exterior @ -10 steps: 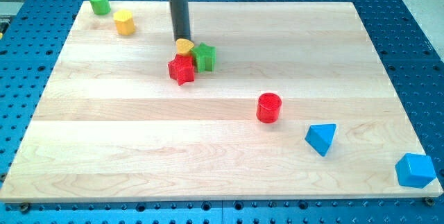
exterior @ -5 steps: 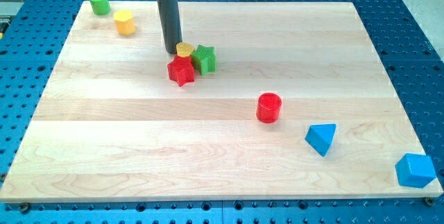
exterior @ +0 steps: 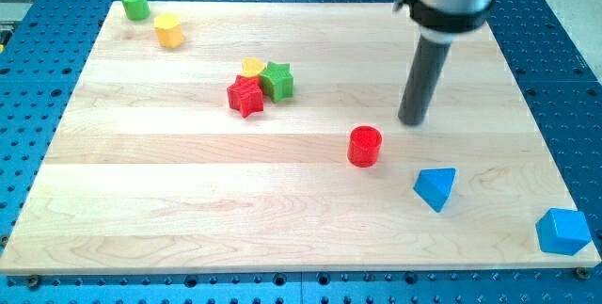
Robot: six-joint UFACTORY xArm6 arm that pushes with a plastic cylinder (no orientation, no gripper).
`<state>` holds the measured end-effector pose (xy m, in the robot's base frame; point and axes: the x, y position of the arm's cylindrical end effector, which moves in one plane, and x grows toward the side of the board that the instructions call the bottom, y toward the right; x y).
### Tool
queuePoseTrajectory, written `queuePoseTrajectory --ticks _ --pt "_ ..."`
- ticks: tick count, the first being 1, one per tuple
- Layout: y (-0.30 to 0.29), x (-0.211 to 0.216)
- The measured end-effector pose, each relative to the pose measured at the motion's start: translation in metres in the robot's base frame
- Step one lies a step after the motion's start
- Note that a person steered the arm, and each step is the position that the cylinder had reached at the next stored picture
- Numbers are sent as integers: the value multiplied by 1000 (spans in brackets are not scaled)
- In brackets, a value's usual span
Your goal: Place the red circle into the group of blocks
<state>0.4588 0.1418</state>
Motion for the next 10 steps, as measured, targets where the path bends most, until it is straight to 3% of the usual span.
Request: queuePoseTrajectory --ticks 2,5,6,7,9,10 --pt "-63 39" --pt "-230 53" --pt "-178 78" --pt "-184 94" --pt "-299 79" --pt "-318 62"
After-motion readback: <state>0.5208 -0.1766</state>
